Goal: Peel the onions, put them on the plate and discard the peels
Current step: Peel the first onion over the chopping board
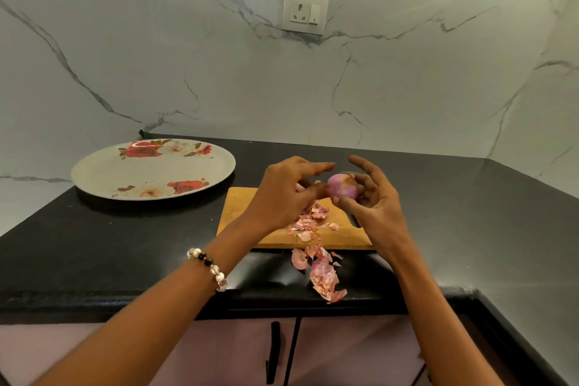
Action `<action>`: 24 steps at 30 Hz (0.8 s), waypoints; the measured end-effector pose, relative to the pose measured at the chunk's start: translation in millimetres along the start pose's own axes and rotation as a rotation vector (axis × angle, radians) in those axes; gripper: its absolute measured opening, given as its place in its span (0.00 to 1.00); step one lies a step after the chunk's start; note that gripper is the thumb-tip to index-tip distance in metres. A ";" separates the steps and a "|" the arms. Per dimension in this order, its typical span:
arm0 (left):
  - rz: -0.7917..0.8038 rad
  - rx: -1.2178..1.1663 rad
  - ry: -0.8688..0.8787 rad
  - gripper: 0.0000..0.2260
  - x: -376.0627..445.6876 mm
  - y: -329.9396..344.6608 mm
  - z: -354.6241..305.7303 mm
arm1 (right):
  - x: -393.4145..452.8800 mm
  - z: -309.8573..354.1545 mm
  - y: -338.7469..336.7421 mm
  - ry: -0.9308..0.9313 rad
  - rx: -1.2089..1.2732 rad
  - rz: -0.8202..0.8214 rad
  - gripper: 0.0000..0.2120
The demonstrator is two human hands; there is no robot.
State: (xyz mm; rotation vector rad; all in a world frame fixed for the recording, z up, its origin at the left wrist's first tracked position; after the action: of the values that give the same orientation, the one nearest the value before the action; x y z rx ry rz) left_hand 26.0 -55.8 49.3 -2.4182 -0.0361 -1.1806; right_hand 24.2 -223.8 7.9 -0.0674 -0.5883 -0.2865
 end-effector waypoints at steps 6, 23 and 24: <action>0.006 -0.124 -0.067 0.12 4.8 14.8 21.7 | 0.5 -7.6 4.0 -0.077 -0.161 0.082 0.30; -0.189 -0.051 0.001 0.05 -7.9 18.4 16.7 | -3.2 -7.6 1.9 -0.328 -0.411 0.032 0.28; -0.194 -0.030 0.011 0.05 -8.4 19.1 16.4 | -3.6 -6.7 2.7 -0.334 -0.415 0.030 0.28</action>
State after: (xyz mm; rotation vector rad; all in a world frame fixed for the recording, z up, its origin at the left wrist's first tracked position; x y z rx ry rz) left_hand 36.9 -65.0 27.0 -2.4789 -0.2565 -1.2868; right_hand 25.7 -221.3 0.3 -0.5323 -0.8510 -0.3679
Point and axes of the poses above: each hand's wrist, its own x-axis towards the middle knuckle, its own y-axis out of the palm, z = x × y, the point moved 7 cm from there along x, towards the middle knuckle, and after that the axes turned 11 degrees about -z, right-handed, at the moved point
